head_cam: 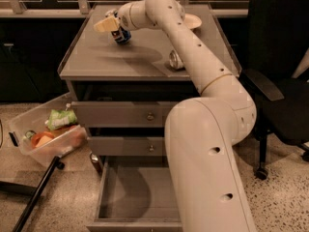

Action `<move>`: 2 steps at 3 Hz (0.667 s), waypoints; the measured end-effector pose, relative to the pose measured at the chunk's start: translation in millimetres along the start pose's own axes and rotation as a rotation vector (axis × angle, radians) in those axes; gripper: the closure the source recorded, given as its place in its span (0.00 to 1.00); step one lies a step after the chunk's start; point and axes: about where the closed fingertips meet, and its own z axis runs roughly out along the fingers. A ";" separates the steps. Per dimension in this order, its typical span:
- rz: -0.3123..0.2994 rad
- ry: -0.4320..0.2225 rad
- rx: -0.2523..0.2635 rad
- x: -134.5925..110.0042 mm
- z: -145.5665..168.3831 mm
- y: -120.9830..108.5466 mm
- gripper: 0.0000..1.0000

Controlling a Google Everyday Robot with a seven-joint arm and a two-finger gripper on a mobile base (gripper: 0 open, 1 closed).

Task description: Place pepsi can into bottom drawer

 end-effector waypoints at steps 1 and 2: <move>0.008 0.007 0.009 0.6 6.4 -1.7 0.47; 0.014 0.010 0.021 1.5 7.2 -5.1 0.70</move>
Offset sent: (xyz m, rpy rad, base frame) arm 0.0125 -0.0076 0.0013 -0.0007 0.0078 -0.0518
